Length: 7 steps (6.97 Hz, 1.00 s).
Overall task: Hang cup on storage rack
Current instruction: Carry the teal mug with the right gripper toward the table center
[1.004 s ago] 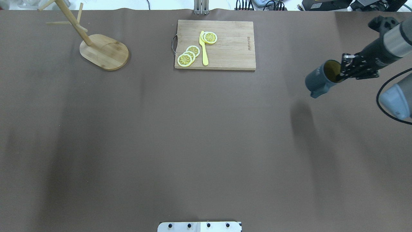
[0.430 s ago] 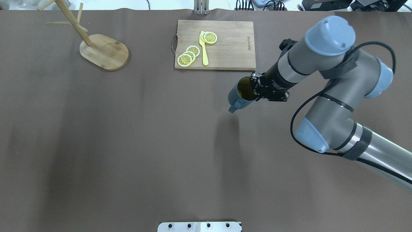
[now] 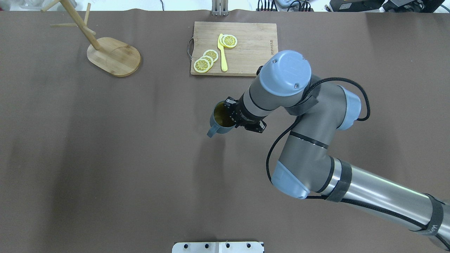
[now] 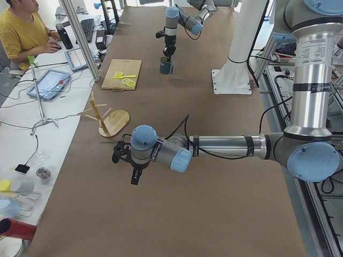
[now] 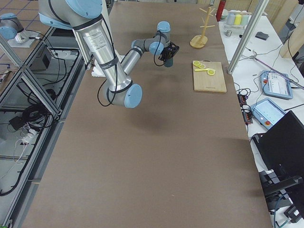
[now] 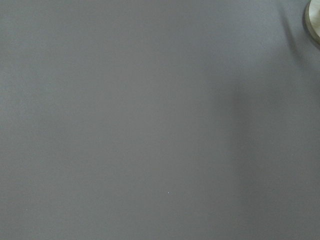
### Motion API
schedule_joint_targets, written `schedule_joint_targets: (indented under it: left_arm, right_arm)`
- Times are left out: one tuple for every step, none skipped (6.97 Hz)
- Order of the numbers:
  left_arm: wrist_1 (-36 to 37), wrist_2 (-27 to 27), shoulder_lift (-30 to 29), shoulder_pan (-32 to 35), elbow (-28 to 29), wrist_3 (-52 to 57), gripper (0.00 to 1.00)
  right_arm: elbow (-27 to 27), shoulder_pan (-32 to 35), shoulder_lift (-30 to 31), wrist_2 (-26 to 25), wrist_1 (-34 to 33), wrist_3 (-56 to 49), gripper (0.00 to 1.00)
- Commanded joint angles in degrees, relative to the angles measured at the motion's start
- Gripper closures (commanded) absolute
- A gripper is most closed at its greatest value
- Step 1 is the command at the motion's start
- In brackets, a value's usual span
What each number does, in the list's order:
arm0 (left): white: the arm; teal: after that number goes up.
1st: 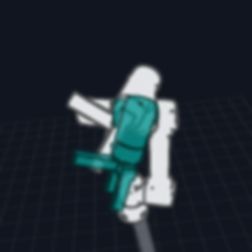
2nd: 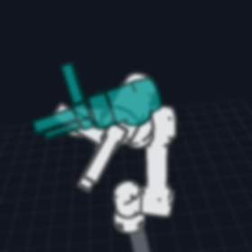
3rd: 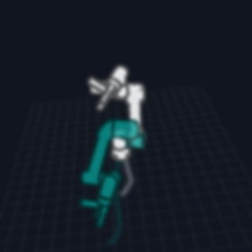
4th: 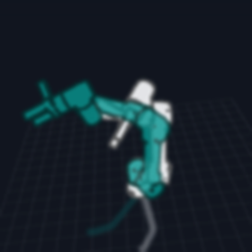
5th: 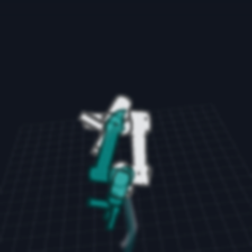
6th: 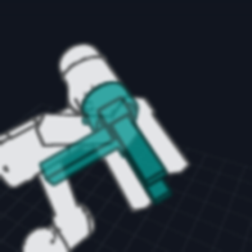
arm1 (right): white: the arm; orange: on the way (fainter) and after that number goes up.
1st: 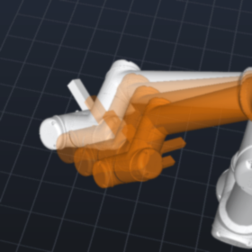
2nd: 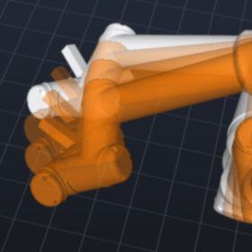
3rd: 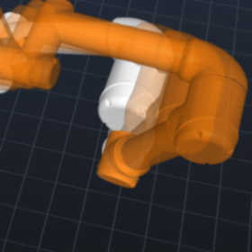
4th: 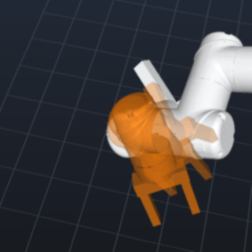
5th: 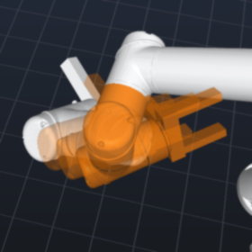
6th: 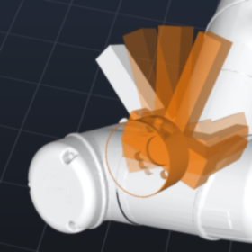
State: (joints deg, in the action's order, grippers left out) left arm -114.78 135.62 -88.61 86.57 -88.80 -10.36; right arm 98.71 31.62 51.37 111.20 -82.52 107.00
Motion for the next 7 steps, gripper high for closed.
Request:
schedule_joint_targets:
  left_arm:
    - [0.0, 0.0, 0.3, 0.0, -0.1, 0.0, 0.02]
    - [0.0, 0.0, 0.5, 0.0, -0.1, 0.0, 0.02]
    - [0.0, 0.0, 0.7, 0.1, -0.1, 0.0, 0.02]
    - [0.0, 0.0, 0.9, 0.1, -0.1, 0.0, 0.02]
    - [-0.1, 0.0, 1.0, 0.1, -0.1, 0.0, 0.02]
    - [-0.1, 0.0, 1.1, 0.2, -0.1, 0.1, 0.02]
    - [-0.5, 0.0, 1.8, 0.2, -0.1, 0.1, 0.02]
  right_arm:
    - [-1.3, -2.8, -1.8, -2.0, -1.4, 2.8, 1.00]
    - [-1.3, -3.7, -2.1, -2.1, -2.5, 2.8, 1.00]
    - [-1.4, -4.5, -2.1, -2.6, -2.7, 2.8, 0.98]
    - [-1.6, -5.0, -2.2, -2.5, -3.3, 2.7, 0.95]
    - [-2.3, -5.2, -3.9, -2.3, -6.6, 2.6, 0.90]
    - [-2.3, -5.3, -4.7, -2.2, -8.1, 2.4, 0.83]
    - [-2.7, -5.6, -4.7, -2.2, -8.3, 2.4, 0.73]
